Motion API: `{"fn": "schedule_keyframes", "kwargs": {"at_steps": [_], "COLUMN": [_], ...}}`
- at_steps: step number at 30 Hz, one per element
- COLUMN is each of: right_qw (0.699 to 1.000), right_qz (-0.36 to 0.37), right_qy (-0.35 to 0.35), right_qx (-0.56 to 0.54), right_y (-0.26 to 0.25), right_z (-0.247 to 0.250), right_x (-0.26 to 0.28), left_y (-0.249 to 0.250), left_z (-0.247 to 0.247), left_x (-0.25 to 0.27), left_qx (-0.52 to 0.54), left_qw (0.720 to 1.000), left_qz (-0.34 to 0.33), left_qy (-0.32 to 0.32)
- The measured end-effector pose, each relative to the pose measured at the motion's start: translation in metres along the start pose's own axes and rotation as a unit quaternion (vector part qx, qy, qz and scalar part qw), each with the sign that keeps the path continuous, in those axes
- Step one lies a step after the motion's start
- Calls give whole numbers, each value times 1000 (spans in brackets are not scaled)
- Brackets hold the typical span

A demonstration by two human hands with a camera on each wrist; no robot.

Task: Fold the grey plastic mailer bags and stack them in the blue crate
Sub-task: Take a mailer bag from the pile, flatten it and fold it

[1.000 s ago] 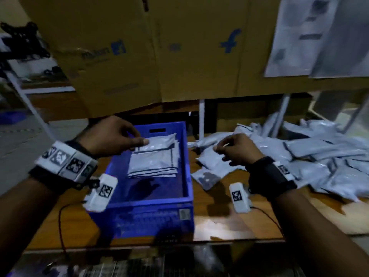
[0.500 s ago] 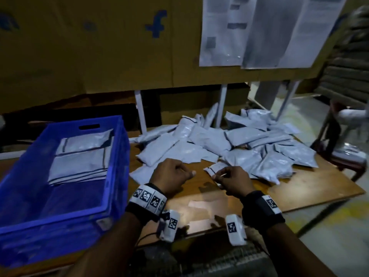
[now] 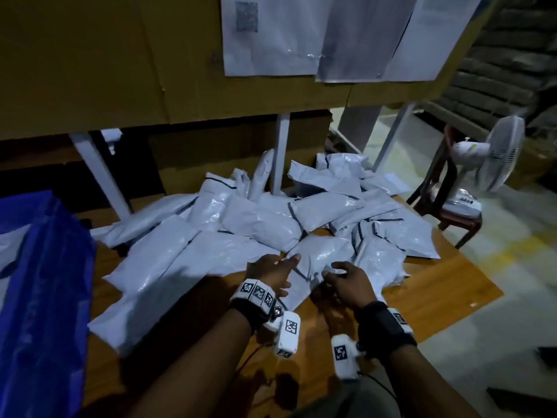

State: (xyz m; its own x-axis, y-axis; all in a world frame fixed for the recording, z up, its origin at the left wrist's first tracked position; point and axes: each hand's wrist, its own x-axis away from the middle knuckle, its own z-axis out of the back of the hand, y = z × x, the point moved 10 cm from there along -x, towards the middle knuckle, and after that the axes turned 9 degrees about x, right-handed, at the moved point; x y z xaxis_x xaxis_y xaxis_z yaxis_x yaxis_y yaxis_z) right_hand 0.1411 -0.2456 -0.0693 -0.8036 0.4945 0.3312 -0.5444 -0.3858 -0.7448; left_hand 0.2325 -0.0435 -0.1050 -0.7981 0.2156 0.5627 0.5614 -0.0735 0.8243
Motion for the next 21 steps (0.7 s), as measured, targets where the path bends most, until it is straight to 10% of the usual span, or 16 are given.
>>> {"fn": "schedule_keyframes", "kwargs": {"at_steps": [7, 17, 21], "right_qw": [998, 988, 959], "right_qz": [15, 128, 11], "right_qy": [-56, -86, -193], "right_qx": [-35, -32, -207], "right_y": [6, 13, 31], "right_z": [1, 32, -2], "right_x": [-29, -24, -2], "left_y": [-3, -4, -40], "left_z": [-26, 21, 56], "left_x": [-29, 54, 117], "left_qx": [52, -33, 101], "left_qw": [997, 987, 983], "left_qz": [31, -86, -74], "left_qy": [50, 129, 137]}}
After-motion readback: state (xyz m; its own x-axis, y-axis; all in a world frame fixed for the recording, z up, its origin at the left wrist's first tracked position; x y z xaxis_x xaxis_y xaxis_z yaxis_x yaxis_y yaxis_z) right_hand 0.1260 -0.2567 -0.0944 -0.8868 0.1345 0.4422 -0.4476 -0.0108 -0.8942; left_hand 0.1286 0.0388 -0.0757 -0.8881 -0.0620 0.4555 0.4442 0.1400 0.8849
